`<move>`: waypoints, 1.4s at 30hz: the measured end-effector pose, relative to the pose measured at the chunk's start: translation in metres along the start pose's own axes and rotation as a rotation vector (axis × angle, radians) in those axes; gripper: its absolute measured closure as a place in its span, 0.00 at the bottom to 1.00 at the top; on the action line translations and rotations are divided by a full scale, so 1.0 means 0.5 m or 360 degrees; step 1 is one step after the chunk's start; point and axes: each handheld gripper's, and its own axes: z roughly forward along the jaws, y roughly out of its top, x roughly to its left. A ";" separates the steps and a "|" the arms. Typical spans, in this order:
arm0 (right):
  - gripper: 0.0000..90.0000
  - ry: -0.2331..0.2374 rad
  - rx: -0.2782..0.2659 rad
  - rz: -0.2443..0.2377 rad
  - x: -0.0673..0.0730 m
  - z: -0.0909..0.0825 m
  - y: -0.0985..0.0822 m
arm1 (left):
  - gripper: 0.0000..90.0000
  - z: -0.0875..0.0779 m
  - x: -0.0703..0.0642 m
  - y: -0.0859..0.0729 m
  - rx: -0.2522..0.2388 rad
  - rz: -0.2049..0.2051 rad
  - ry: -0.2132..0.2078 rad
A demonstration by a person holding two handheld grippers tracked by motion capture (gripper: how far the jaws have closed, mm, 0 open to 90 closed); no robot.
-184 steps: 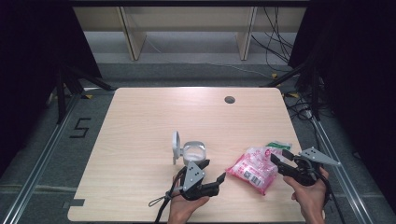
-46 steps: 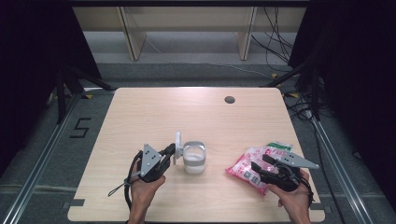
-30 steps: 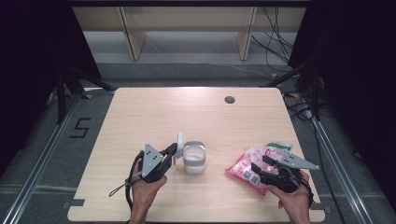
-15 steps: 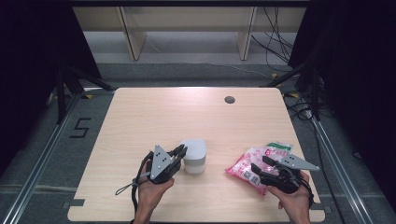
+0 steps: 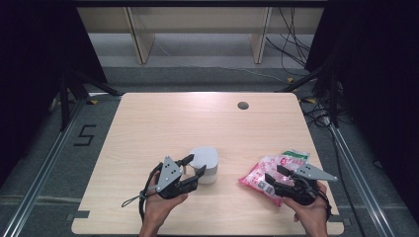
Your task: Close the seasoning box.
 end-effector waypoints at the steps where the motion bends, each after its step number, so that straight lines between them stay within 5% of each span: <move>1: 0.45 0.0002 0.0004 0.0031 0.003 0.000 -0.001 | 0.46 0.000 -0.001 -0.002 0.0010 0.0000 -0.0006; 7: 0.45 0.0024 0.0011 0.0055 0.010 -0.003 0.000 | 0.39 -0.005 0.000 -0.010 0.0034 -0.0009 -0.0010; 9: 0.45 0.0023 -0.0008 -0.0001 0.004 0.000 0.000 | 0.37 -0.009 -0.002 -0.011 0.0031 -0.0024 -0.0009; 12: 0.45 0.0037 0.0003 0.0071 0.012 -0.002 -0.001 | 0.37 -0.014 -0.005 -0.010 0.0034 -0.0004 -0.0014; 16: 0.45 0.0032 -0.0028 -0.0016 0.006 -0.001 -0.001 | 0.35 -0.018 -0.009 -0.012 0.0040 0.0000 -0.0017; 23: 0.45 0.0035 -0.0014 -0.0022 0.008 -0.001 -0.002 | 0.34 -0.025 -0.017 -0.020 0.0010 -0.0013 -0.0038; 42: 0.45 0.0071 0.0006 0.0048 0.020 -0.006 -0.005 | 0.33 -0.035 -0.061 -0.038 0.0065 0.0041 -0.0112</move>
